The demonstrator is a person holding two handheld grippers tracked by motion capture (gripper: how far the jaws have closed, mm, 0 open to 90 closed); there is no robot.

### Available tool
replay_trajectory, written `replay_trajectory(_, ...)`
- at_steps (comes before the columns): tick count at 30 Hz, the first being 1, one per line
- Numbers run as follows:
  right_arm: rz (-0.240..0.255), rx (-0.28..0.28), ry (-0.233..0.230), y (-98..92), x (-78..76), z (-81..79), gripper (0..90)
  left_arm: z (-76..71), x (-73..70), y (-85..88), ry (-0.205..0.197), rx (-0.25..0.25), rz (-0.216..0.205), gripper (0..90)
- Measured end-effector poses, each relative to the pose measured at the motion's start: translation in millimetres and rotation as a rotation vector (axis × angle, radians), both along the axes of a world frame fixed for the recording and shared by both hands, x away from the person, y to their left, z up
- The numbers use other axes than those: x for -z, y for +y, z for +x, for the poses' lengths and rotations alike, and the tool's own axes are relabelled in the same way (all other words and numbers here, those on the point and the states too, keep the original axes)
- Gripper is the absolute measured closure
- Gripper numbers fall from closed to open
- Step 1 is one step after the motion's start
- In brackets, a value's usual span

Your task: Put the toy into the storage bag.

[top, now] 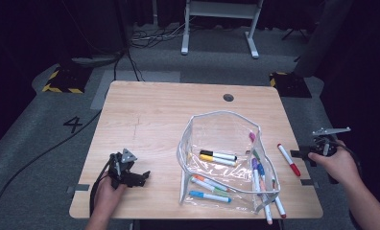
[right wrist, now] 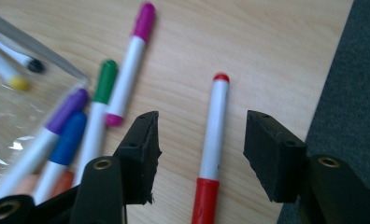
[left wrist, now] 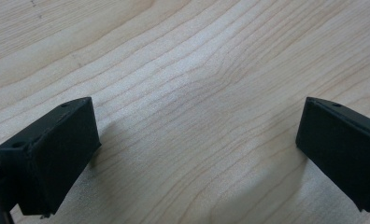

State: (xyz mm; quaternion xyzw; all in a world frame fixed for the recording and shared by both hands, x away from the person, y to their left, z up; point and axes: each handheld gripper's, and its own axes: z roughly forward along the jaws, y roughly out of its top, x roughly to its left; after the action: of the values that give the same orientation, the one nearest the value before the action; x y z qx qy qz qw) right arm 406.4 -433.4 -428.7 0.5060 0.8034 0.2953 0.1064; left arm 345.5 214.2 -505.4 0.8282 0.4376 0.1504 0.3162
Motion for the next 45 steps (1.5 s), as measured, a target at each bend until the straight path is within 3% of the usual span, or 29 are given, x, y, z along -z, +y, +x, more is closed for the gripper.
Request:
replay_trajectory(5,-0.045,0.021,0.048,-11.6,30.7,3.7,54.5,0.0,0.0,0.0,0.0,0.0,0.0,0.0)
replay_trajectory(16,-0.152,0.013,0.047,-14.2,43.0,4.8,72.9,0.0,0.0,0.0,0.0,0.0,0.0,0.0)
replay_trajectory(25,-0.144,0.041,0.046,-13.1,43.0,4.6,75.4,0.0,0.0,0.0,0.0,0.0,0.0,0.0)
replay_trajectory(27,-0.122,0.042,0.051,-12.6,41.0,4.0,75.8,0.0,0.0,0.0,0.0,0.0,0.0,0.0)
replay_trajectory(30,-0.086,0.033,0.039,-11.2,28.7,2.3,77.4,0.0,0.0,0.0,0.0,0.0,0.0,0.0)
replay_trajectory(35,-0.056,-0.007,0.002,-3.1,-5.6,-2.3,77.5,0.0,0.0,0.0,0.0,0.0,0.0,0.0)
replay_trajectory(43,0.027,-0.114,-0.071,20.6,-77.0,-14.4,77.6,0.0,0.0,0.0,0.0,0.0,0.0,0.0)
replay_trajectory(45,0.03,-0.149,-0.094,29.7,-96.9,-18.0,77.6,0.0,0.0,0.0,0.0,0.001,0.0,0.0)
